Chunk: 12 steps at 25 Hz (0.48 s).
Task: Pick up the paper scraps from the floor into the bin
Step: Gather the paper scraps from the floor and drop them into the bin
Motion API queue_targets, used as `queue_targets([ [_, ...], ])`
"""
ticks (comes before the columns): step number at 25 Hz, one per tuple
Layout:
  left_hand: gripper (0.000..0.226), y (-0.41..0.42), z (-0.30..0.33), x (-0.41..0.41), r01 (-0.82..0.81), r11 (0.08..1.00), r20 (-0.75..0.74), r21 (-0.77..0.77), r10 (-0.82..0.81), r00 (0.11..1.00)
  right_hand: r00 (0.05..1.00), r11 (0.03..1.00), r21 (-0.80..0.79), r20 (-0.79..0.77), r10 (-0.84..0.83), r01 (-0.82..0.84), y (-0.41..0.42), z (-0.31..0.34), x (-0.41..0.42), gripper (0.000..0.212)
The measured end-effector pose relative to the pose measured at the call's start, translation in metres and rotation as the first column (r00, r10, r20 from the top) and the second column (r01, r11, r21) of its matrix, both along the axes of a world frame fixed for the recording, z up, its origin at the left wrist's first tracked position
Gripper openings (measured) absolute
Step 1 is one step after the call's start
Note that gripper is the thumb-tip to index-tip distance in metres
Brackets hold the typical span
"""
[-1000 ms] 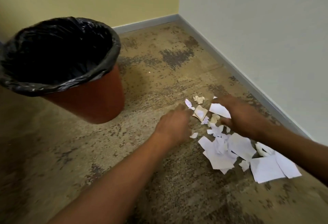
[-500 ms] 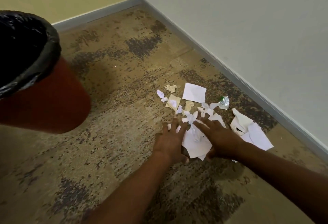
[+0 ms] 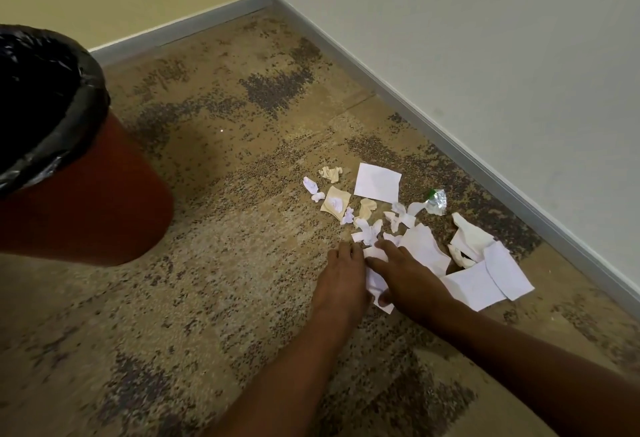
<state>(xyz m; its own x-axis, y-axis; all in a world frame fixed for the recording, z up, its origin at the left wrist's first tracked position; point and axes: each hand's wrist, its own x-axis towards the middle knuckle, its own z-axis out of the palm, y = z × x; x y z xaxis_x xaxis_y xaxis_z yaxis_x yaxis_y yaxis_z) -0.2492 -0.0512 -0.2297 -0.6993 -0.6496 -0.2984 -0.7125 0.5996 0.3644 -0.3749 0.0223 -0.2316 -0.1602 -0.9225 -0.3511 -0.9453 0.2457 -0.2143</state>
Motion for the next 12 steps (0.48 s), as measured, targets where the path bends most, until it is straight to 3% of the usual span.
queue_targets([
  [3, 0.059, -0.001, -0.001, -0.001, -0.052, 0.998, -0.054, 0.034, 0.054, 0.997, 0.998, 0.998, -0.037, 0.045, -0.04, 0.042, 0.001, -0.002, 0.0, 0.049],
  [7, 0.018, 0.002, -0.002, 0.0, -0.124, 0.99, -0.171, 0.07, 0.135, 0.976, 0.997, 0.997, -0.058, 0.052, -0.056, 0.059, 0.0, 0.0, 0.004, 0.043],
  [12, 0.022, -0.009, 0.013, -0.002, -0.173, 0.956, -0.204, 0.237, 0.223, 0.953, 0.992, 0.99, -0.101, 0.088, -0.086, 0.095, -0.007, 0.011, 0.006, 0.036],
])
